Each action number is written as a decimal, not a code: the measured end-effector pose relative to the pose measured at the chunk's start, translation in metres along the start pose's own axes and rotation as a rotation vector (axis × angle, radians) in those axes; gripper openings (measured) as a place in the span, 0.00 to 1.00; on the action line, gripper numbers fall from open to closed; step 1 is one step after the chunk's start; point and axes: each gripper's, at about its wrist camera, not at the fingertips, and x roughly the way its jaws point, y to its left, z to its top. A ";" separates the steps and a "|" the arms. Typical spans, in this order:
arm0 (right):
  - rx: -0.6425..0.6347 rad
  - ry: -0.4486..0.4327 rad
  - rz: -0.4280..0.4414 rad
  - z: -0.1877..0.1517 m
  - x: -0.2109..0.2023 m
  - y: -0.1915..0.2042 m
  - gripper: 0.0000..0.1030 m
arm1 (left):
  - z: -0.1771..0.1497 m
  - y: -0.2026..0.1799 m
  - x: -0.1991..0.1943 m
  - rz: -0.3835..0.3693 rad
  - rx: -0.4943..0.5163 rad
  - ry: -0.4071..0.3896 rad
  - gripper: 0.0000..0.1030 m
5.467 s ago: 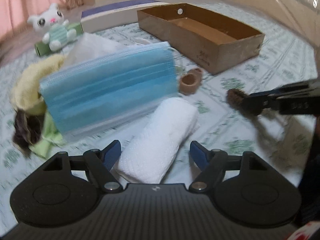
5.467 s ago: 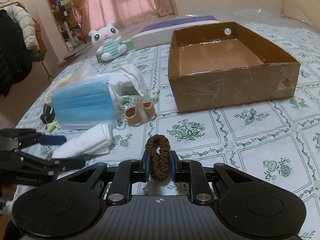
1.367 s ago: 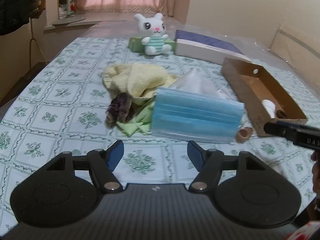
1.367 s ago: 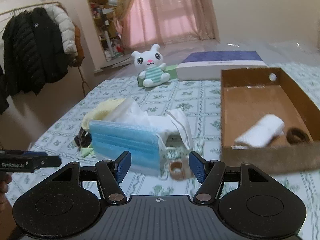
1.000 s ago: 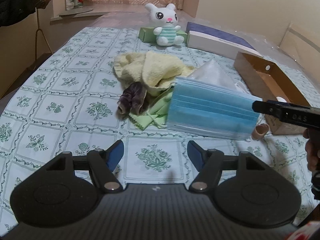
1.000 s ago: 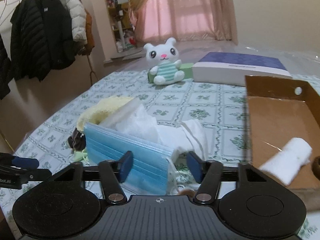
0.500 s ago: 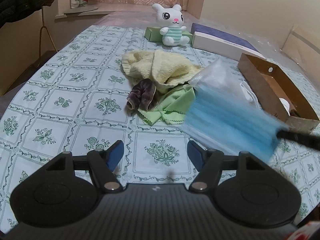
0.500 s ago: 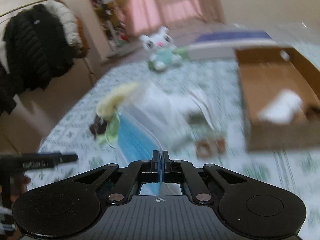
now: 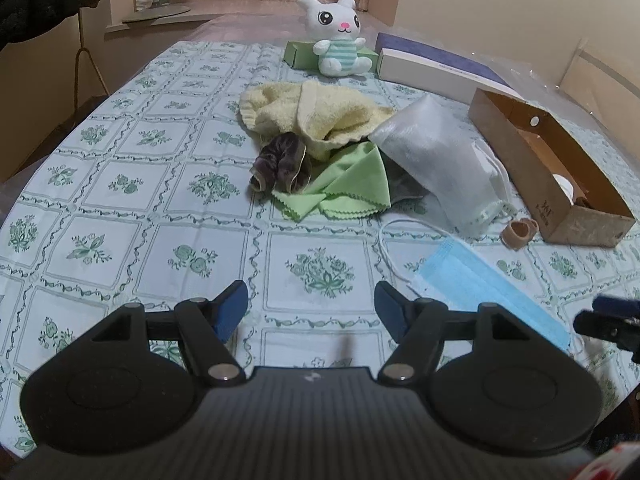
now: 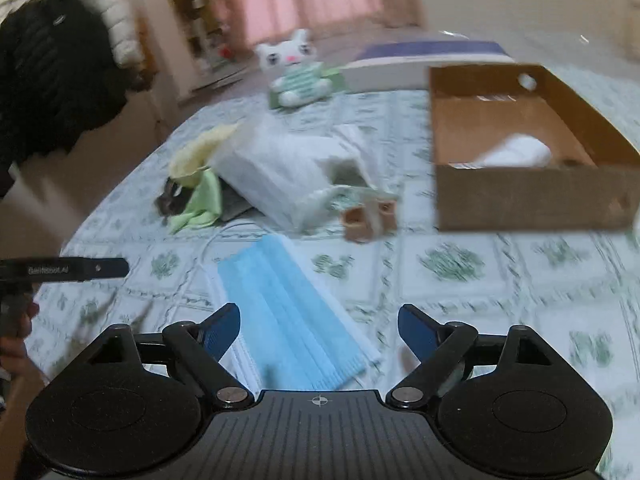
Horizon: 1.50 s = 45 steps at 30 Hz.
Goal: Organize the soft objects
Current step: 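Grasp the blue face mask with the right gripper and lift it, then grasp the dark scrunchie with the left gripper while the right gripper holds the mask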
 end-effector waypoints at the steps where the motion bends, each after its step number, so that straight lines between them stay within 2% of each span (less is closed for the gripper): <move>1: -0.032 0.012 0.011 0.002 0.006 0.004 0.83 | 0.000 0.000 0.001 0.002 0.000 0.003 0.65; 6: -0.207 0.063 0.053 -0.001 0.038 0.022 0.84 | -0.002 0.003 0.004 0.004 -0.005 0.016 0.65; 10: -0.216 0.114 0.090 0.002 0.066 0.020 0.84 | -0.004 0.002 0.008 -0.004 -0.005 0.025 0.65; 17: -0.315 0.126 0.087 0.000 0.087 0.040 0.86 | -0.007 -0.001 0.017 -0.017 0.001 0.046 0.65; 20: -0.404 0.116 0.042 -0.009 0.090 0.052 0.84 | -0.007 -0.001 0.019 -0.019 0.001 0.050 0.65; 23: -0.403 0.101 0.048 -0.011 0.087 0.053 0.68 | -0.007 -0.001 0.020 -0.018 0.001 0.050 0.65; 25: -0.400 0.094 0.048 -0.011 0.085 0.052 0.48 | -0.007 -0.001 0.021 -0.017 0.000 0.050 0.65; 26: -0.396 0.091 0.046 -0.010 0.083 0.052 0.42 | -0.007 0.000 0.021 -0.018 0.000 0.051 0.65; 28: -0.398 0.087 0.044 -0.009 0.081 0.052 0.17 | -0.007 0.000 0.021 -0.019 0.001 0.049 0.65; 30: -0.406 0.084 0.040 -0.009 0.079 0.052 0.06 | -0.007 0.000 0.020 -0.018 0.005 0.043 0.65; 35: -0.360 0.045 0.057 -0.005 0.066 0.047 0.04 | -0.004 0.001 0.021 -0.014 0.017 0.024 0.65; 39: -0.311 -0.032 0.055 0.009 0.052 0.045 0.04 | 0.004 0.001 0.024 -0.008 0.043 -0.003 0.64; 45: -0.258 -0.132 0.047 0.036 0.044 0.042 0.04 | 0.024 0.005 0.037 0.020 0.092 -0.050 0.58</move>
